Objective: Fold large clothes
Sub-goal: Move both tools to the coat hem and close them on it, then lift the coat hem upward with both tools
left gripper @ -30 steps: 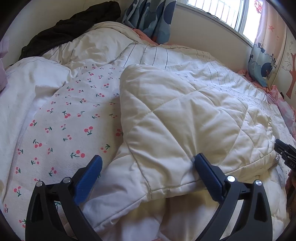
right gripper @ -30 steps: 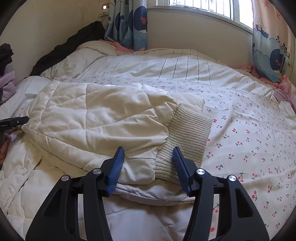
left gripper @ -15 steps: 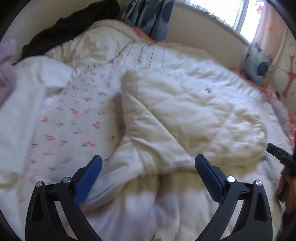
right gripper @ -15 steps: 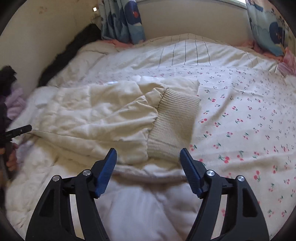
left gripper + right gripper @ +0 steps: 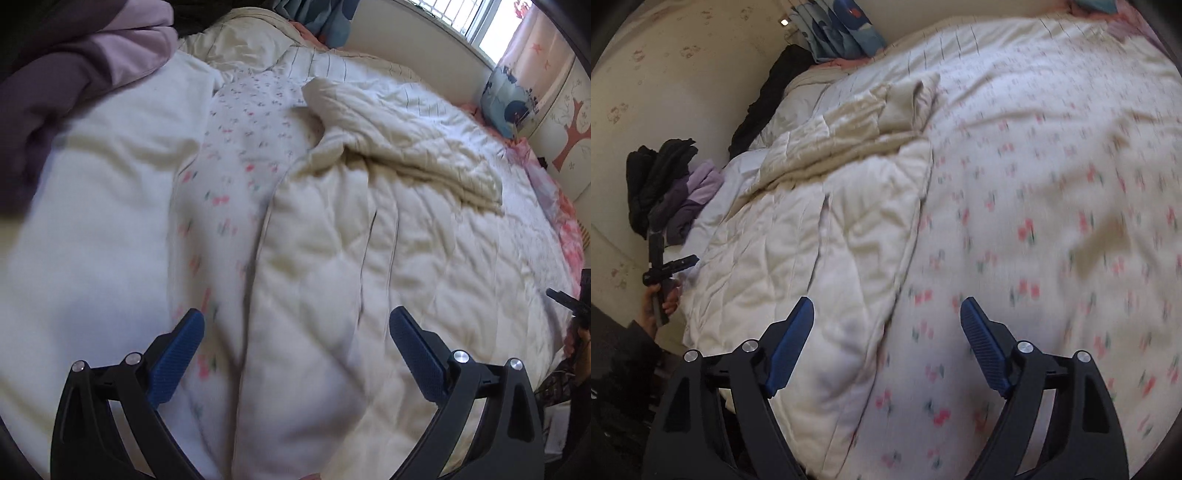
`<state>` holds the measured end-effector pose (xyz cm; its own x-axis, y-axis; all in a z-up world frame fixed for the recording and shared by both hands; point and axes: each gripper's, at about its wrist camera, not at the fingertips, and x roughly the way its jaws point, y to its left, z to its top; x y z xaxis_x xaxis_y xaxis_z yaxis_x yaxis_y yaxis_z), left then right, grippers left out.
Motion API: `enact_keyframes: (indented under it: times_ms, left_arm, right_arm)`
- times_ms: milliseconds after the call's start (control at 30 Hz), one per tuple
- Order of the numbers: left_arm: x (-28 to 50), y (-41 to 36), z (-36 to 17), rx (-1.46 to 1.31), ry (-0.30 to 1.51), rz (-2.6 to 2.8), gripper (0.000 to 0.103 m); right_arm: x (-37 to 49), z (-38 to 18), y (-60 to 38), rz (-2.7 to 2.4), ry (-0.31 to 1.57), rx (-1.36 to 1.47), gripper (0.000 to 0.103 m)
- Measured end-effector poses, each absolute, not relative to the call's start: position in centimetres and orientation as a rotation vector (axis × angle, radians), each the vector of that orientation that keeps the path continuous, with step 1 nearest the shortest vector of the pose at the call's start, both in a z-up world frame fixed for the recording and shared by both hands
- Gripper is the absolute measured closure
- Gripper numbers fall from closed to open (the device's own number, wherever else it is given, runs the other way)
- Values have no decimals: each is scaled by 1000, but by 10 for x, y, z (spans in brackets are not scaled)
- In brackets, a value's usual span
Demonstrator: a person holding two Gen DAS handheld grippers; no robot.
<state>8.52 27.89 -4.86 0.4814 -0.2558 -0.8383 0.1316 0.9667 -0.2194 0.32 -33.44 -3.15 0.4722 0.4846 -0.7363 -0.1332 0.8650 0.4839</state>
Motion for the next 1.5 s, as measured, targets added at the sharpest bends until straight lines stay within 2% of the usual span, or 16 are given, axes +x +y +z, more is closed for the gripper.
enact_keyframes:
  times_ms: [200,500,600,700,800,867,933,967,1000,1033,1067,1100,1133,1233,1500]
  left_arm:
    - [57,284,-66,-241,1144,-303,7]
    - [32,297,-50,-527,1154,-507,7]
    - [28,295,-61,-499,1227,-478,7]
    - [15,294,-47,-559,1150,-572,7]
    - [12,284,-46,-476,1178,-543,7]
    - [14,279,-58,-401,1243,-474,9]
    - [13,277,-64,-395,1248,-433,18]
    - [13,279,-63,-415,1221,-425,23]
    - [13,280,-62,-429,1209,-417,39]
    - [14,281,-63,-445,1215,-406,63]
    - [16,282,-64,-444,1219,-393,72]
    - [15,281,-63,-430,1219,-361,77]
    - [17,280,-62,-421,1216,-353,84]
    - [12,278,-48,-406,1196,-311,87]
    - [1,275,3,-431,1080,-348,89]
  right_arm:
    - [-33,-49,-326,480,1080,485,22]
    - [-44,-53,-292,600,1102,528,21]
    - [-46,-57,-283,678,1105,591,19]
    - [-52,-47,-283,788,1022,690,17]
    - [-48,-60,-284,703,1104,652,17]
    - [-52,-60,-280,705,1109,623,17]
    - [-54,-59,-277,701,1099,621,17]
    - [-54,-59,-276,699,1091,623,23]
    - [-54,-59,-275,693,1075,625,30]
    - [-53,-60,-274,685,1068,627,49]
    - [-51,-60,-274,676,1058,637,74]
    - [-52,-59,-272,661,1045,632,81]
    - [-51,-57,-268,656,1030,628,83]
    - [-57,-41,-269,655,943,641,87]
    - [-59,20,-290,717,698,753,91]
